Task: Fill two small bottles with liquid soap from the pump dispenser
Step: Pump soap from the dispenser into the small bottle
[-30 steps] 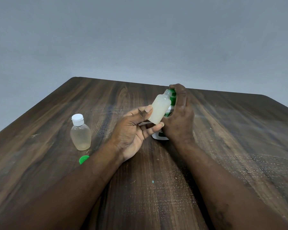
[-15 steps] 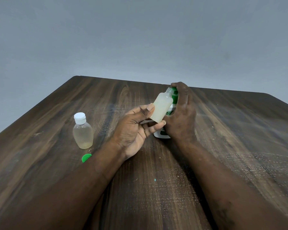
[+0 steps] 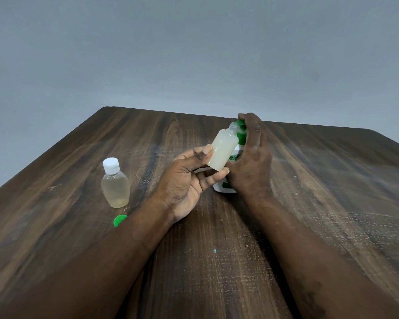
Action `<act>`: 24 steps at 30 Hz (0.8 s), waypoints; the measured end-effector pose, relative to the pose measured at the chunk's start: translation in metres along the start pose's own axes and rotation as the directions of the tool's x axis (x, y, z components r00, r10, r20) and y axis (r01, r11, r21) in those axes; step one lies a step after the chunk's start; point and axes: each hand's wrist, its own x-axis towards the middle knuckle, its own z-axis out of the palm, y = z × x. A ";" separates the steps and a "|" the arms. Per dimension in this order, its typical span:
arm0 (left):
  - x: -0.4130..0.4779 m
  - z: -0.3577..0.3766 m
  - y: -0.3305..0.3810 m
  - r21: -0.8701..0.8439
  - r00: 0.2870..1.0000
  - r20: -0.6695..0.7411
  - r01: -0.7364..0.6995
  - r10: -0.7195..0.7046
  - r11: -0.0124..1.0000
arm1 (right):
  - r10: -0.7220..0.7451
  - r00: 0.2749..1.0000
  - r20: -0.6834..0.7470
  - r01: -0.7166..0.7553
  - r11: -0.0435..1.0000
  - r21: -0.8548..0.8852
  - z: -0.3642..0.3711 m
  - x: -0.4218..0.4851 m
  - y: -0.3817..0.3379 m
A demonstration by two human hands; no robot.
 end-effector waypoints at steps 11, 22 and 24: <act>-0.001 0.000 0.000 0.001 1.000 -0.001 0.007 -0.007 1.000 | 0.014 1.000 0.004 -0.014 1.000 0.010 -0.001 0.000 0.000; 0.000 0.001 0.000 -0.010 1.000 -0.004 0.004 -0.004 1.000 | 0.016 1.000 0.026 -0.017 0.999 0.034 -0.002 0.000 -0.002; 0.000 0.001 0.000 -0.011 1.000 -0.007 0.004 -0.005 1.000 | 0.026 0.999 0.039 -0.027 0.999 0.025 -0.002 -0.001 -0.001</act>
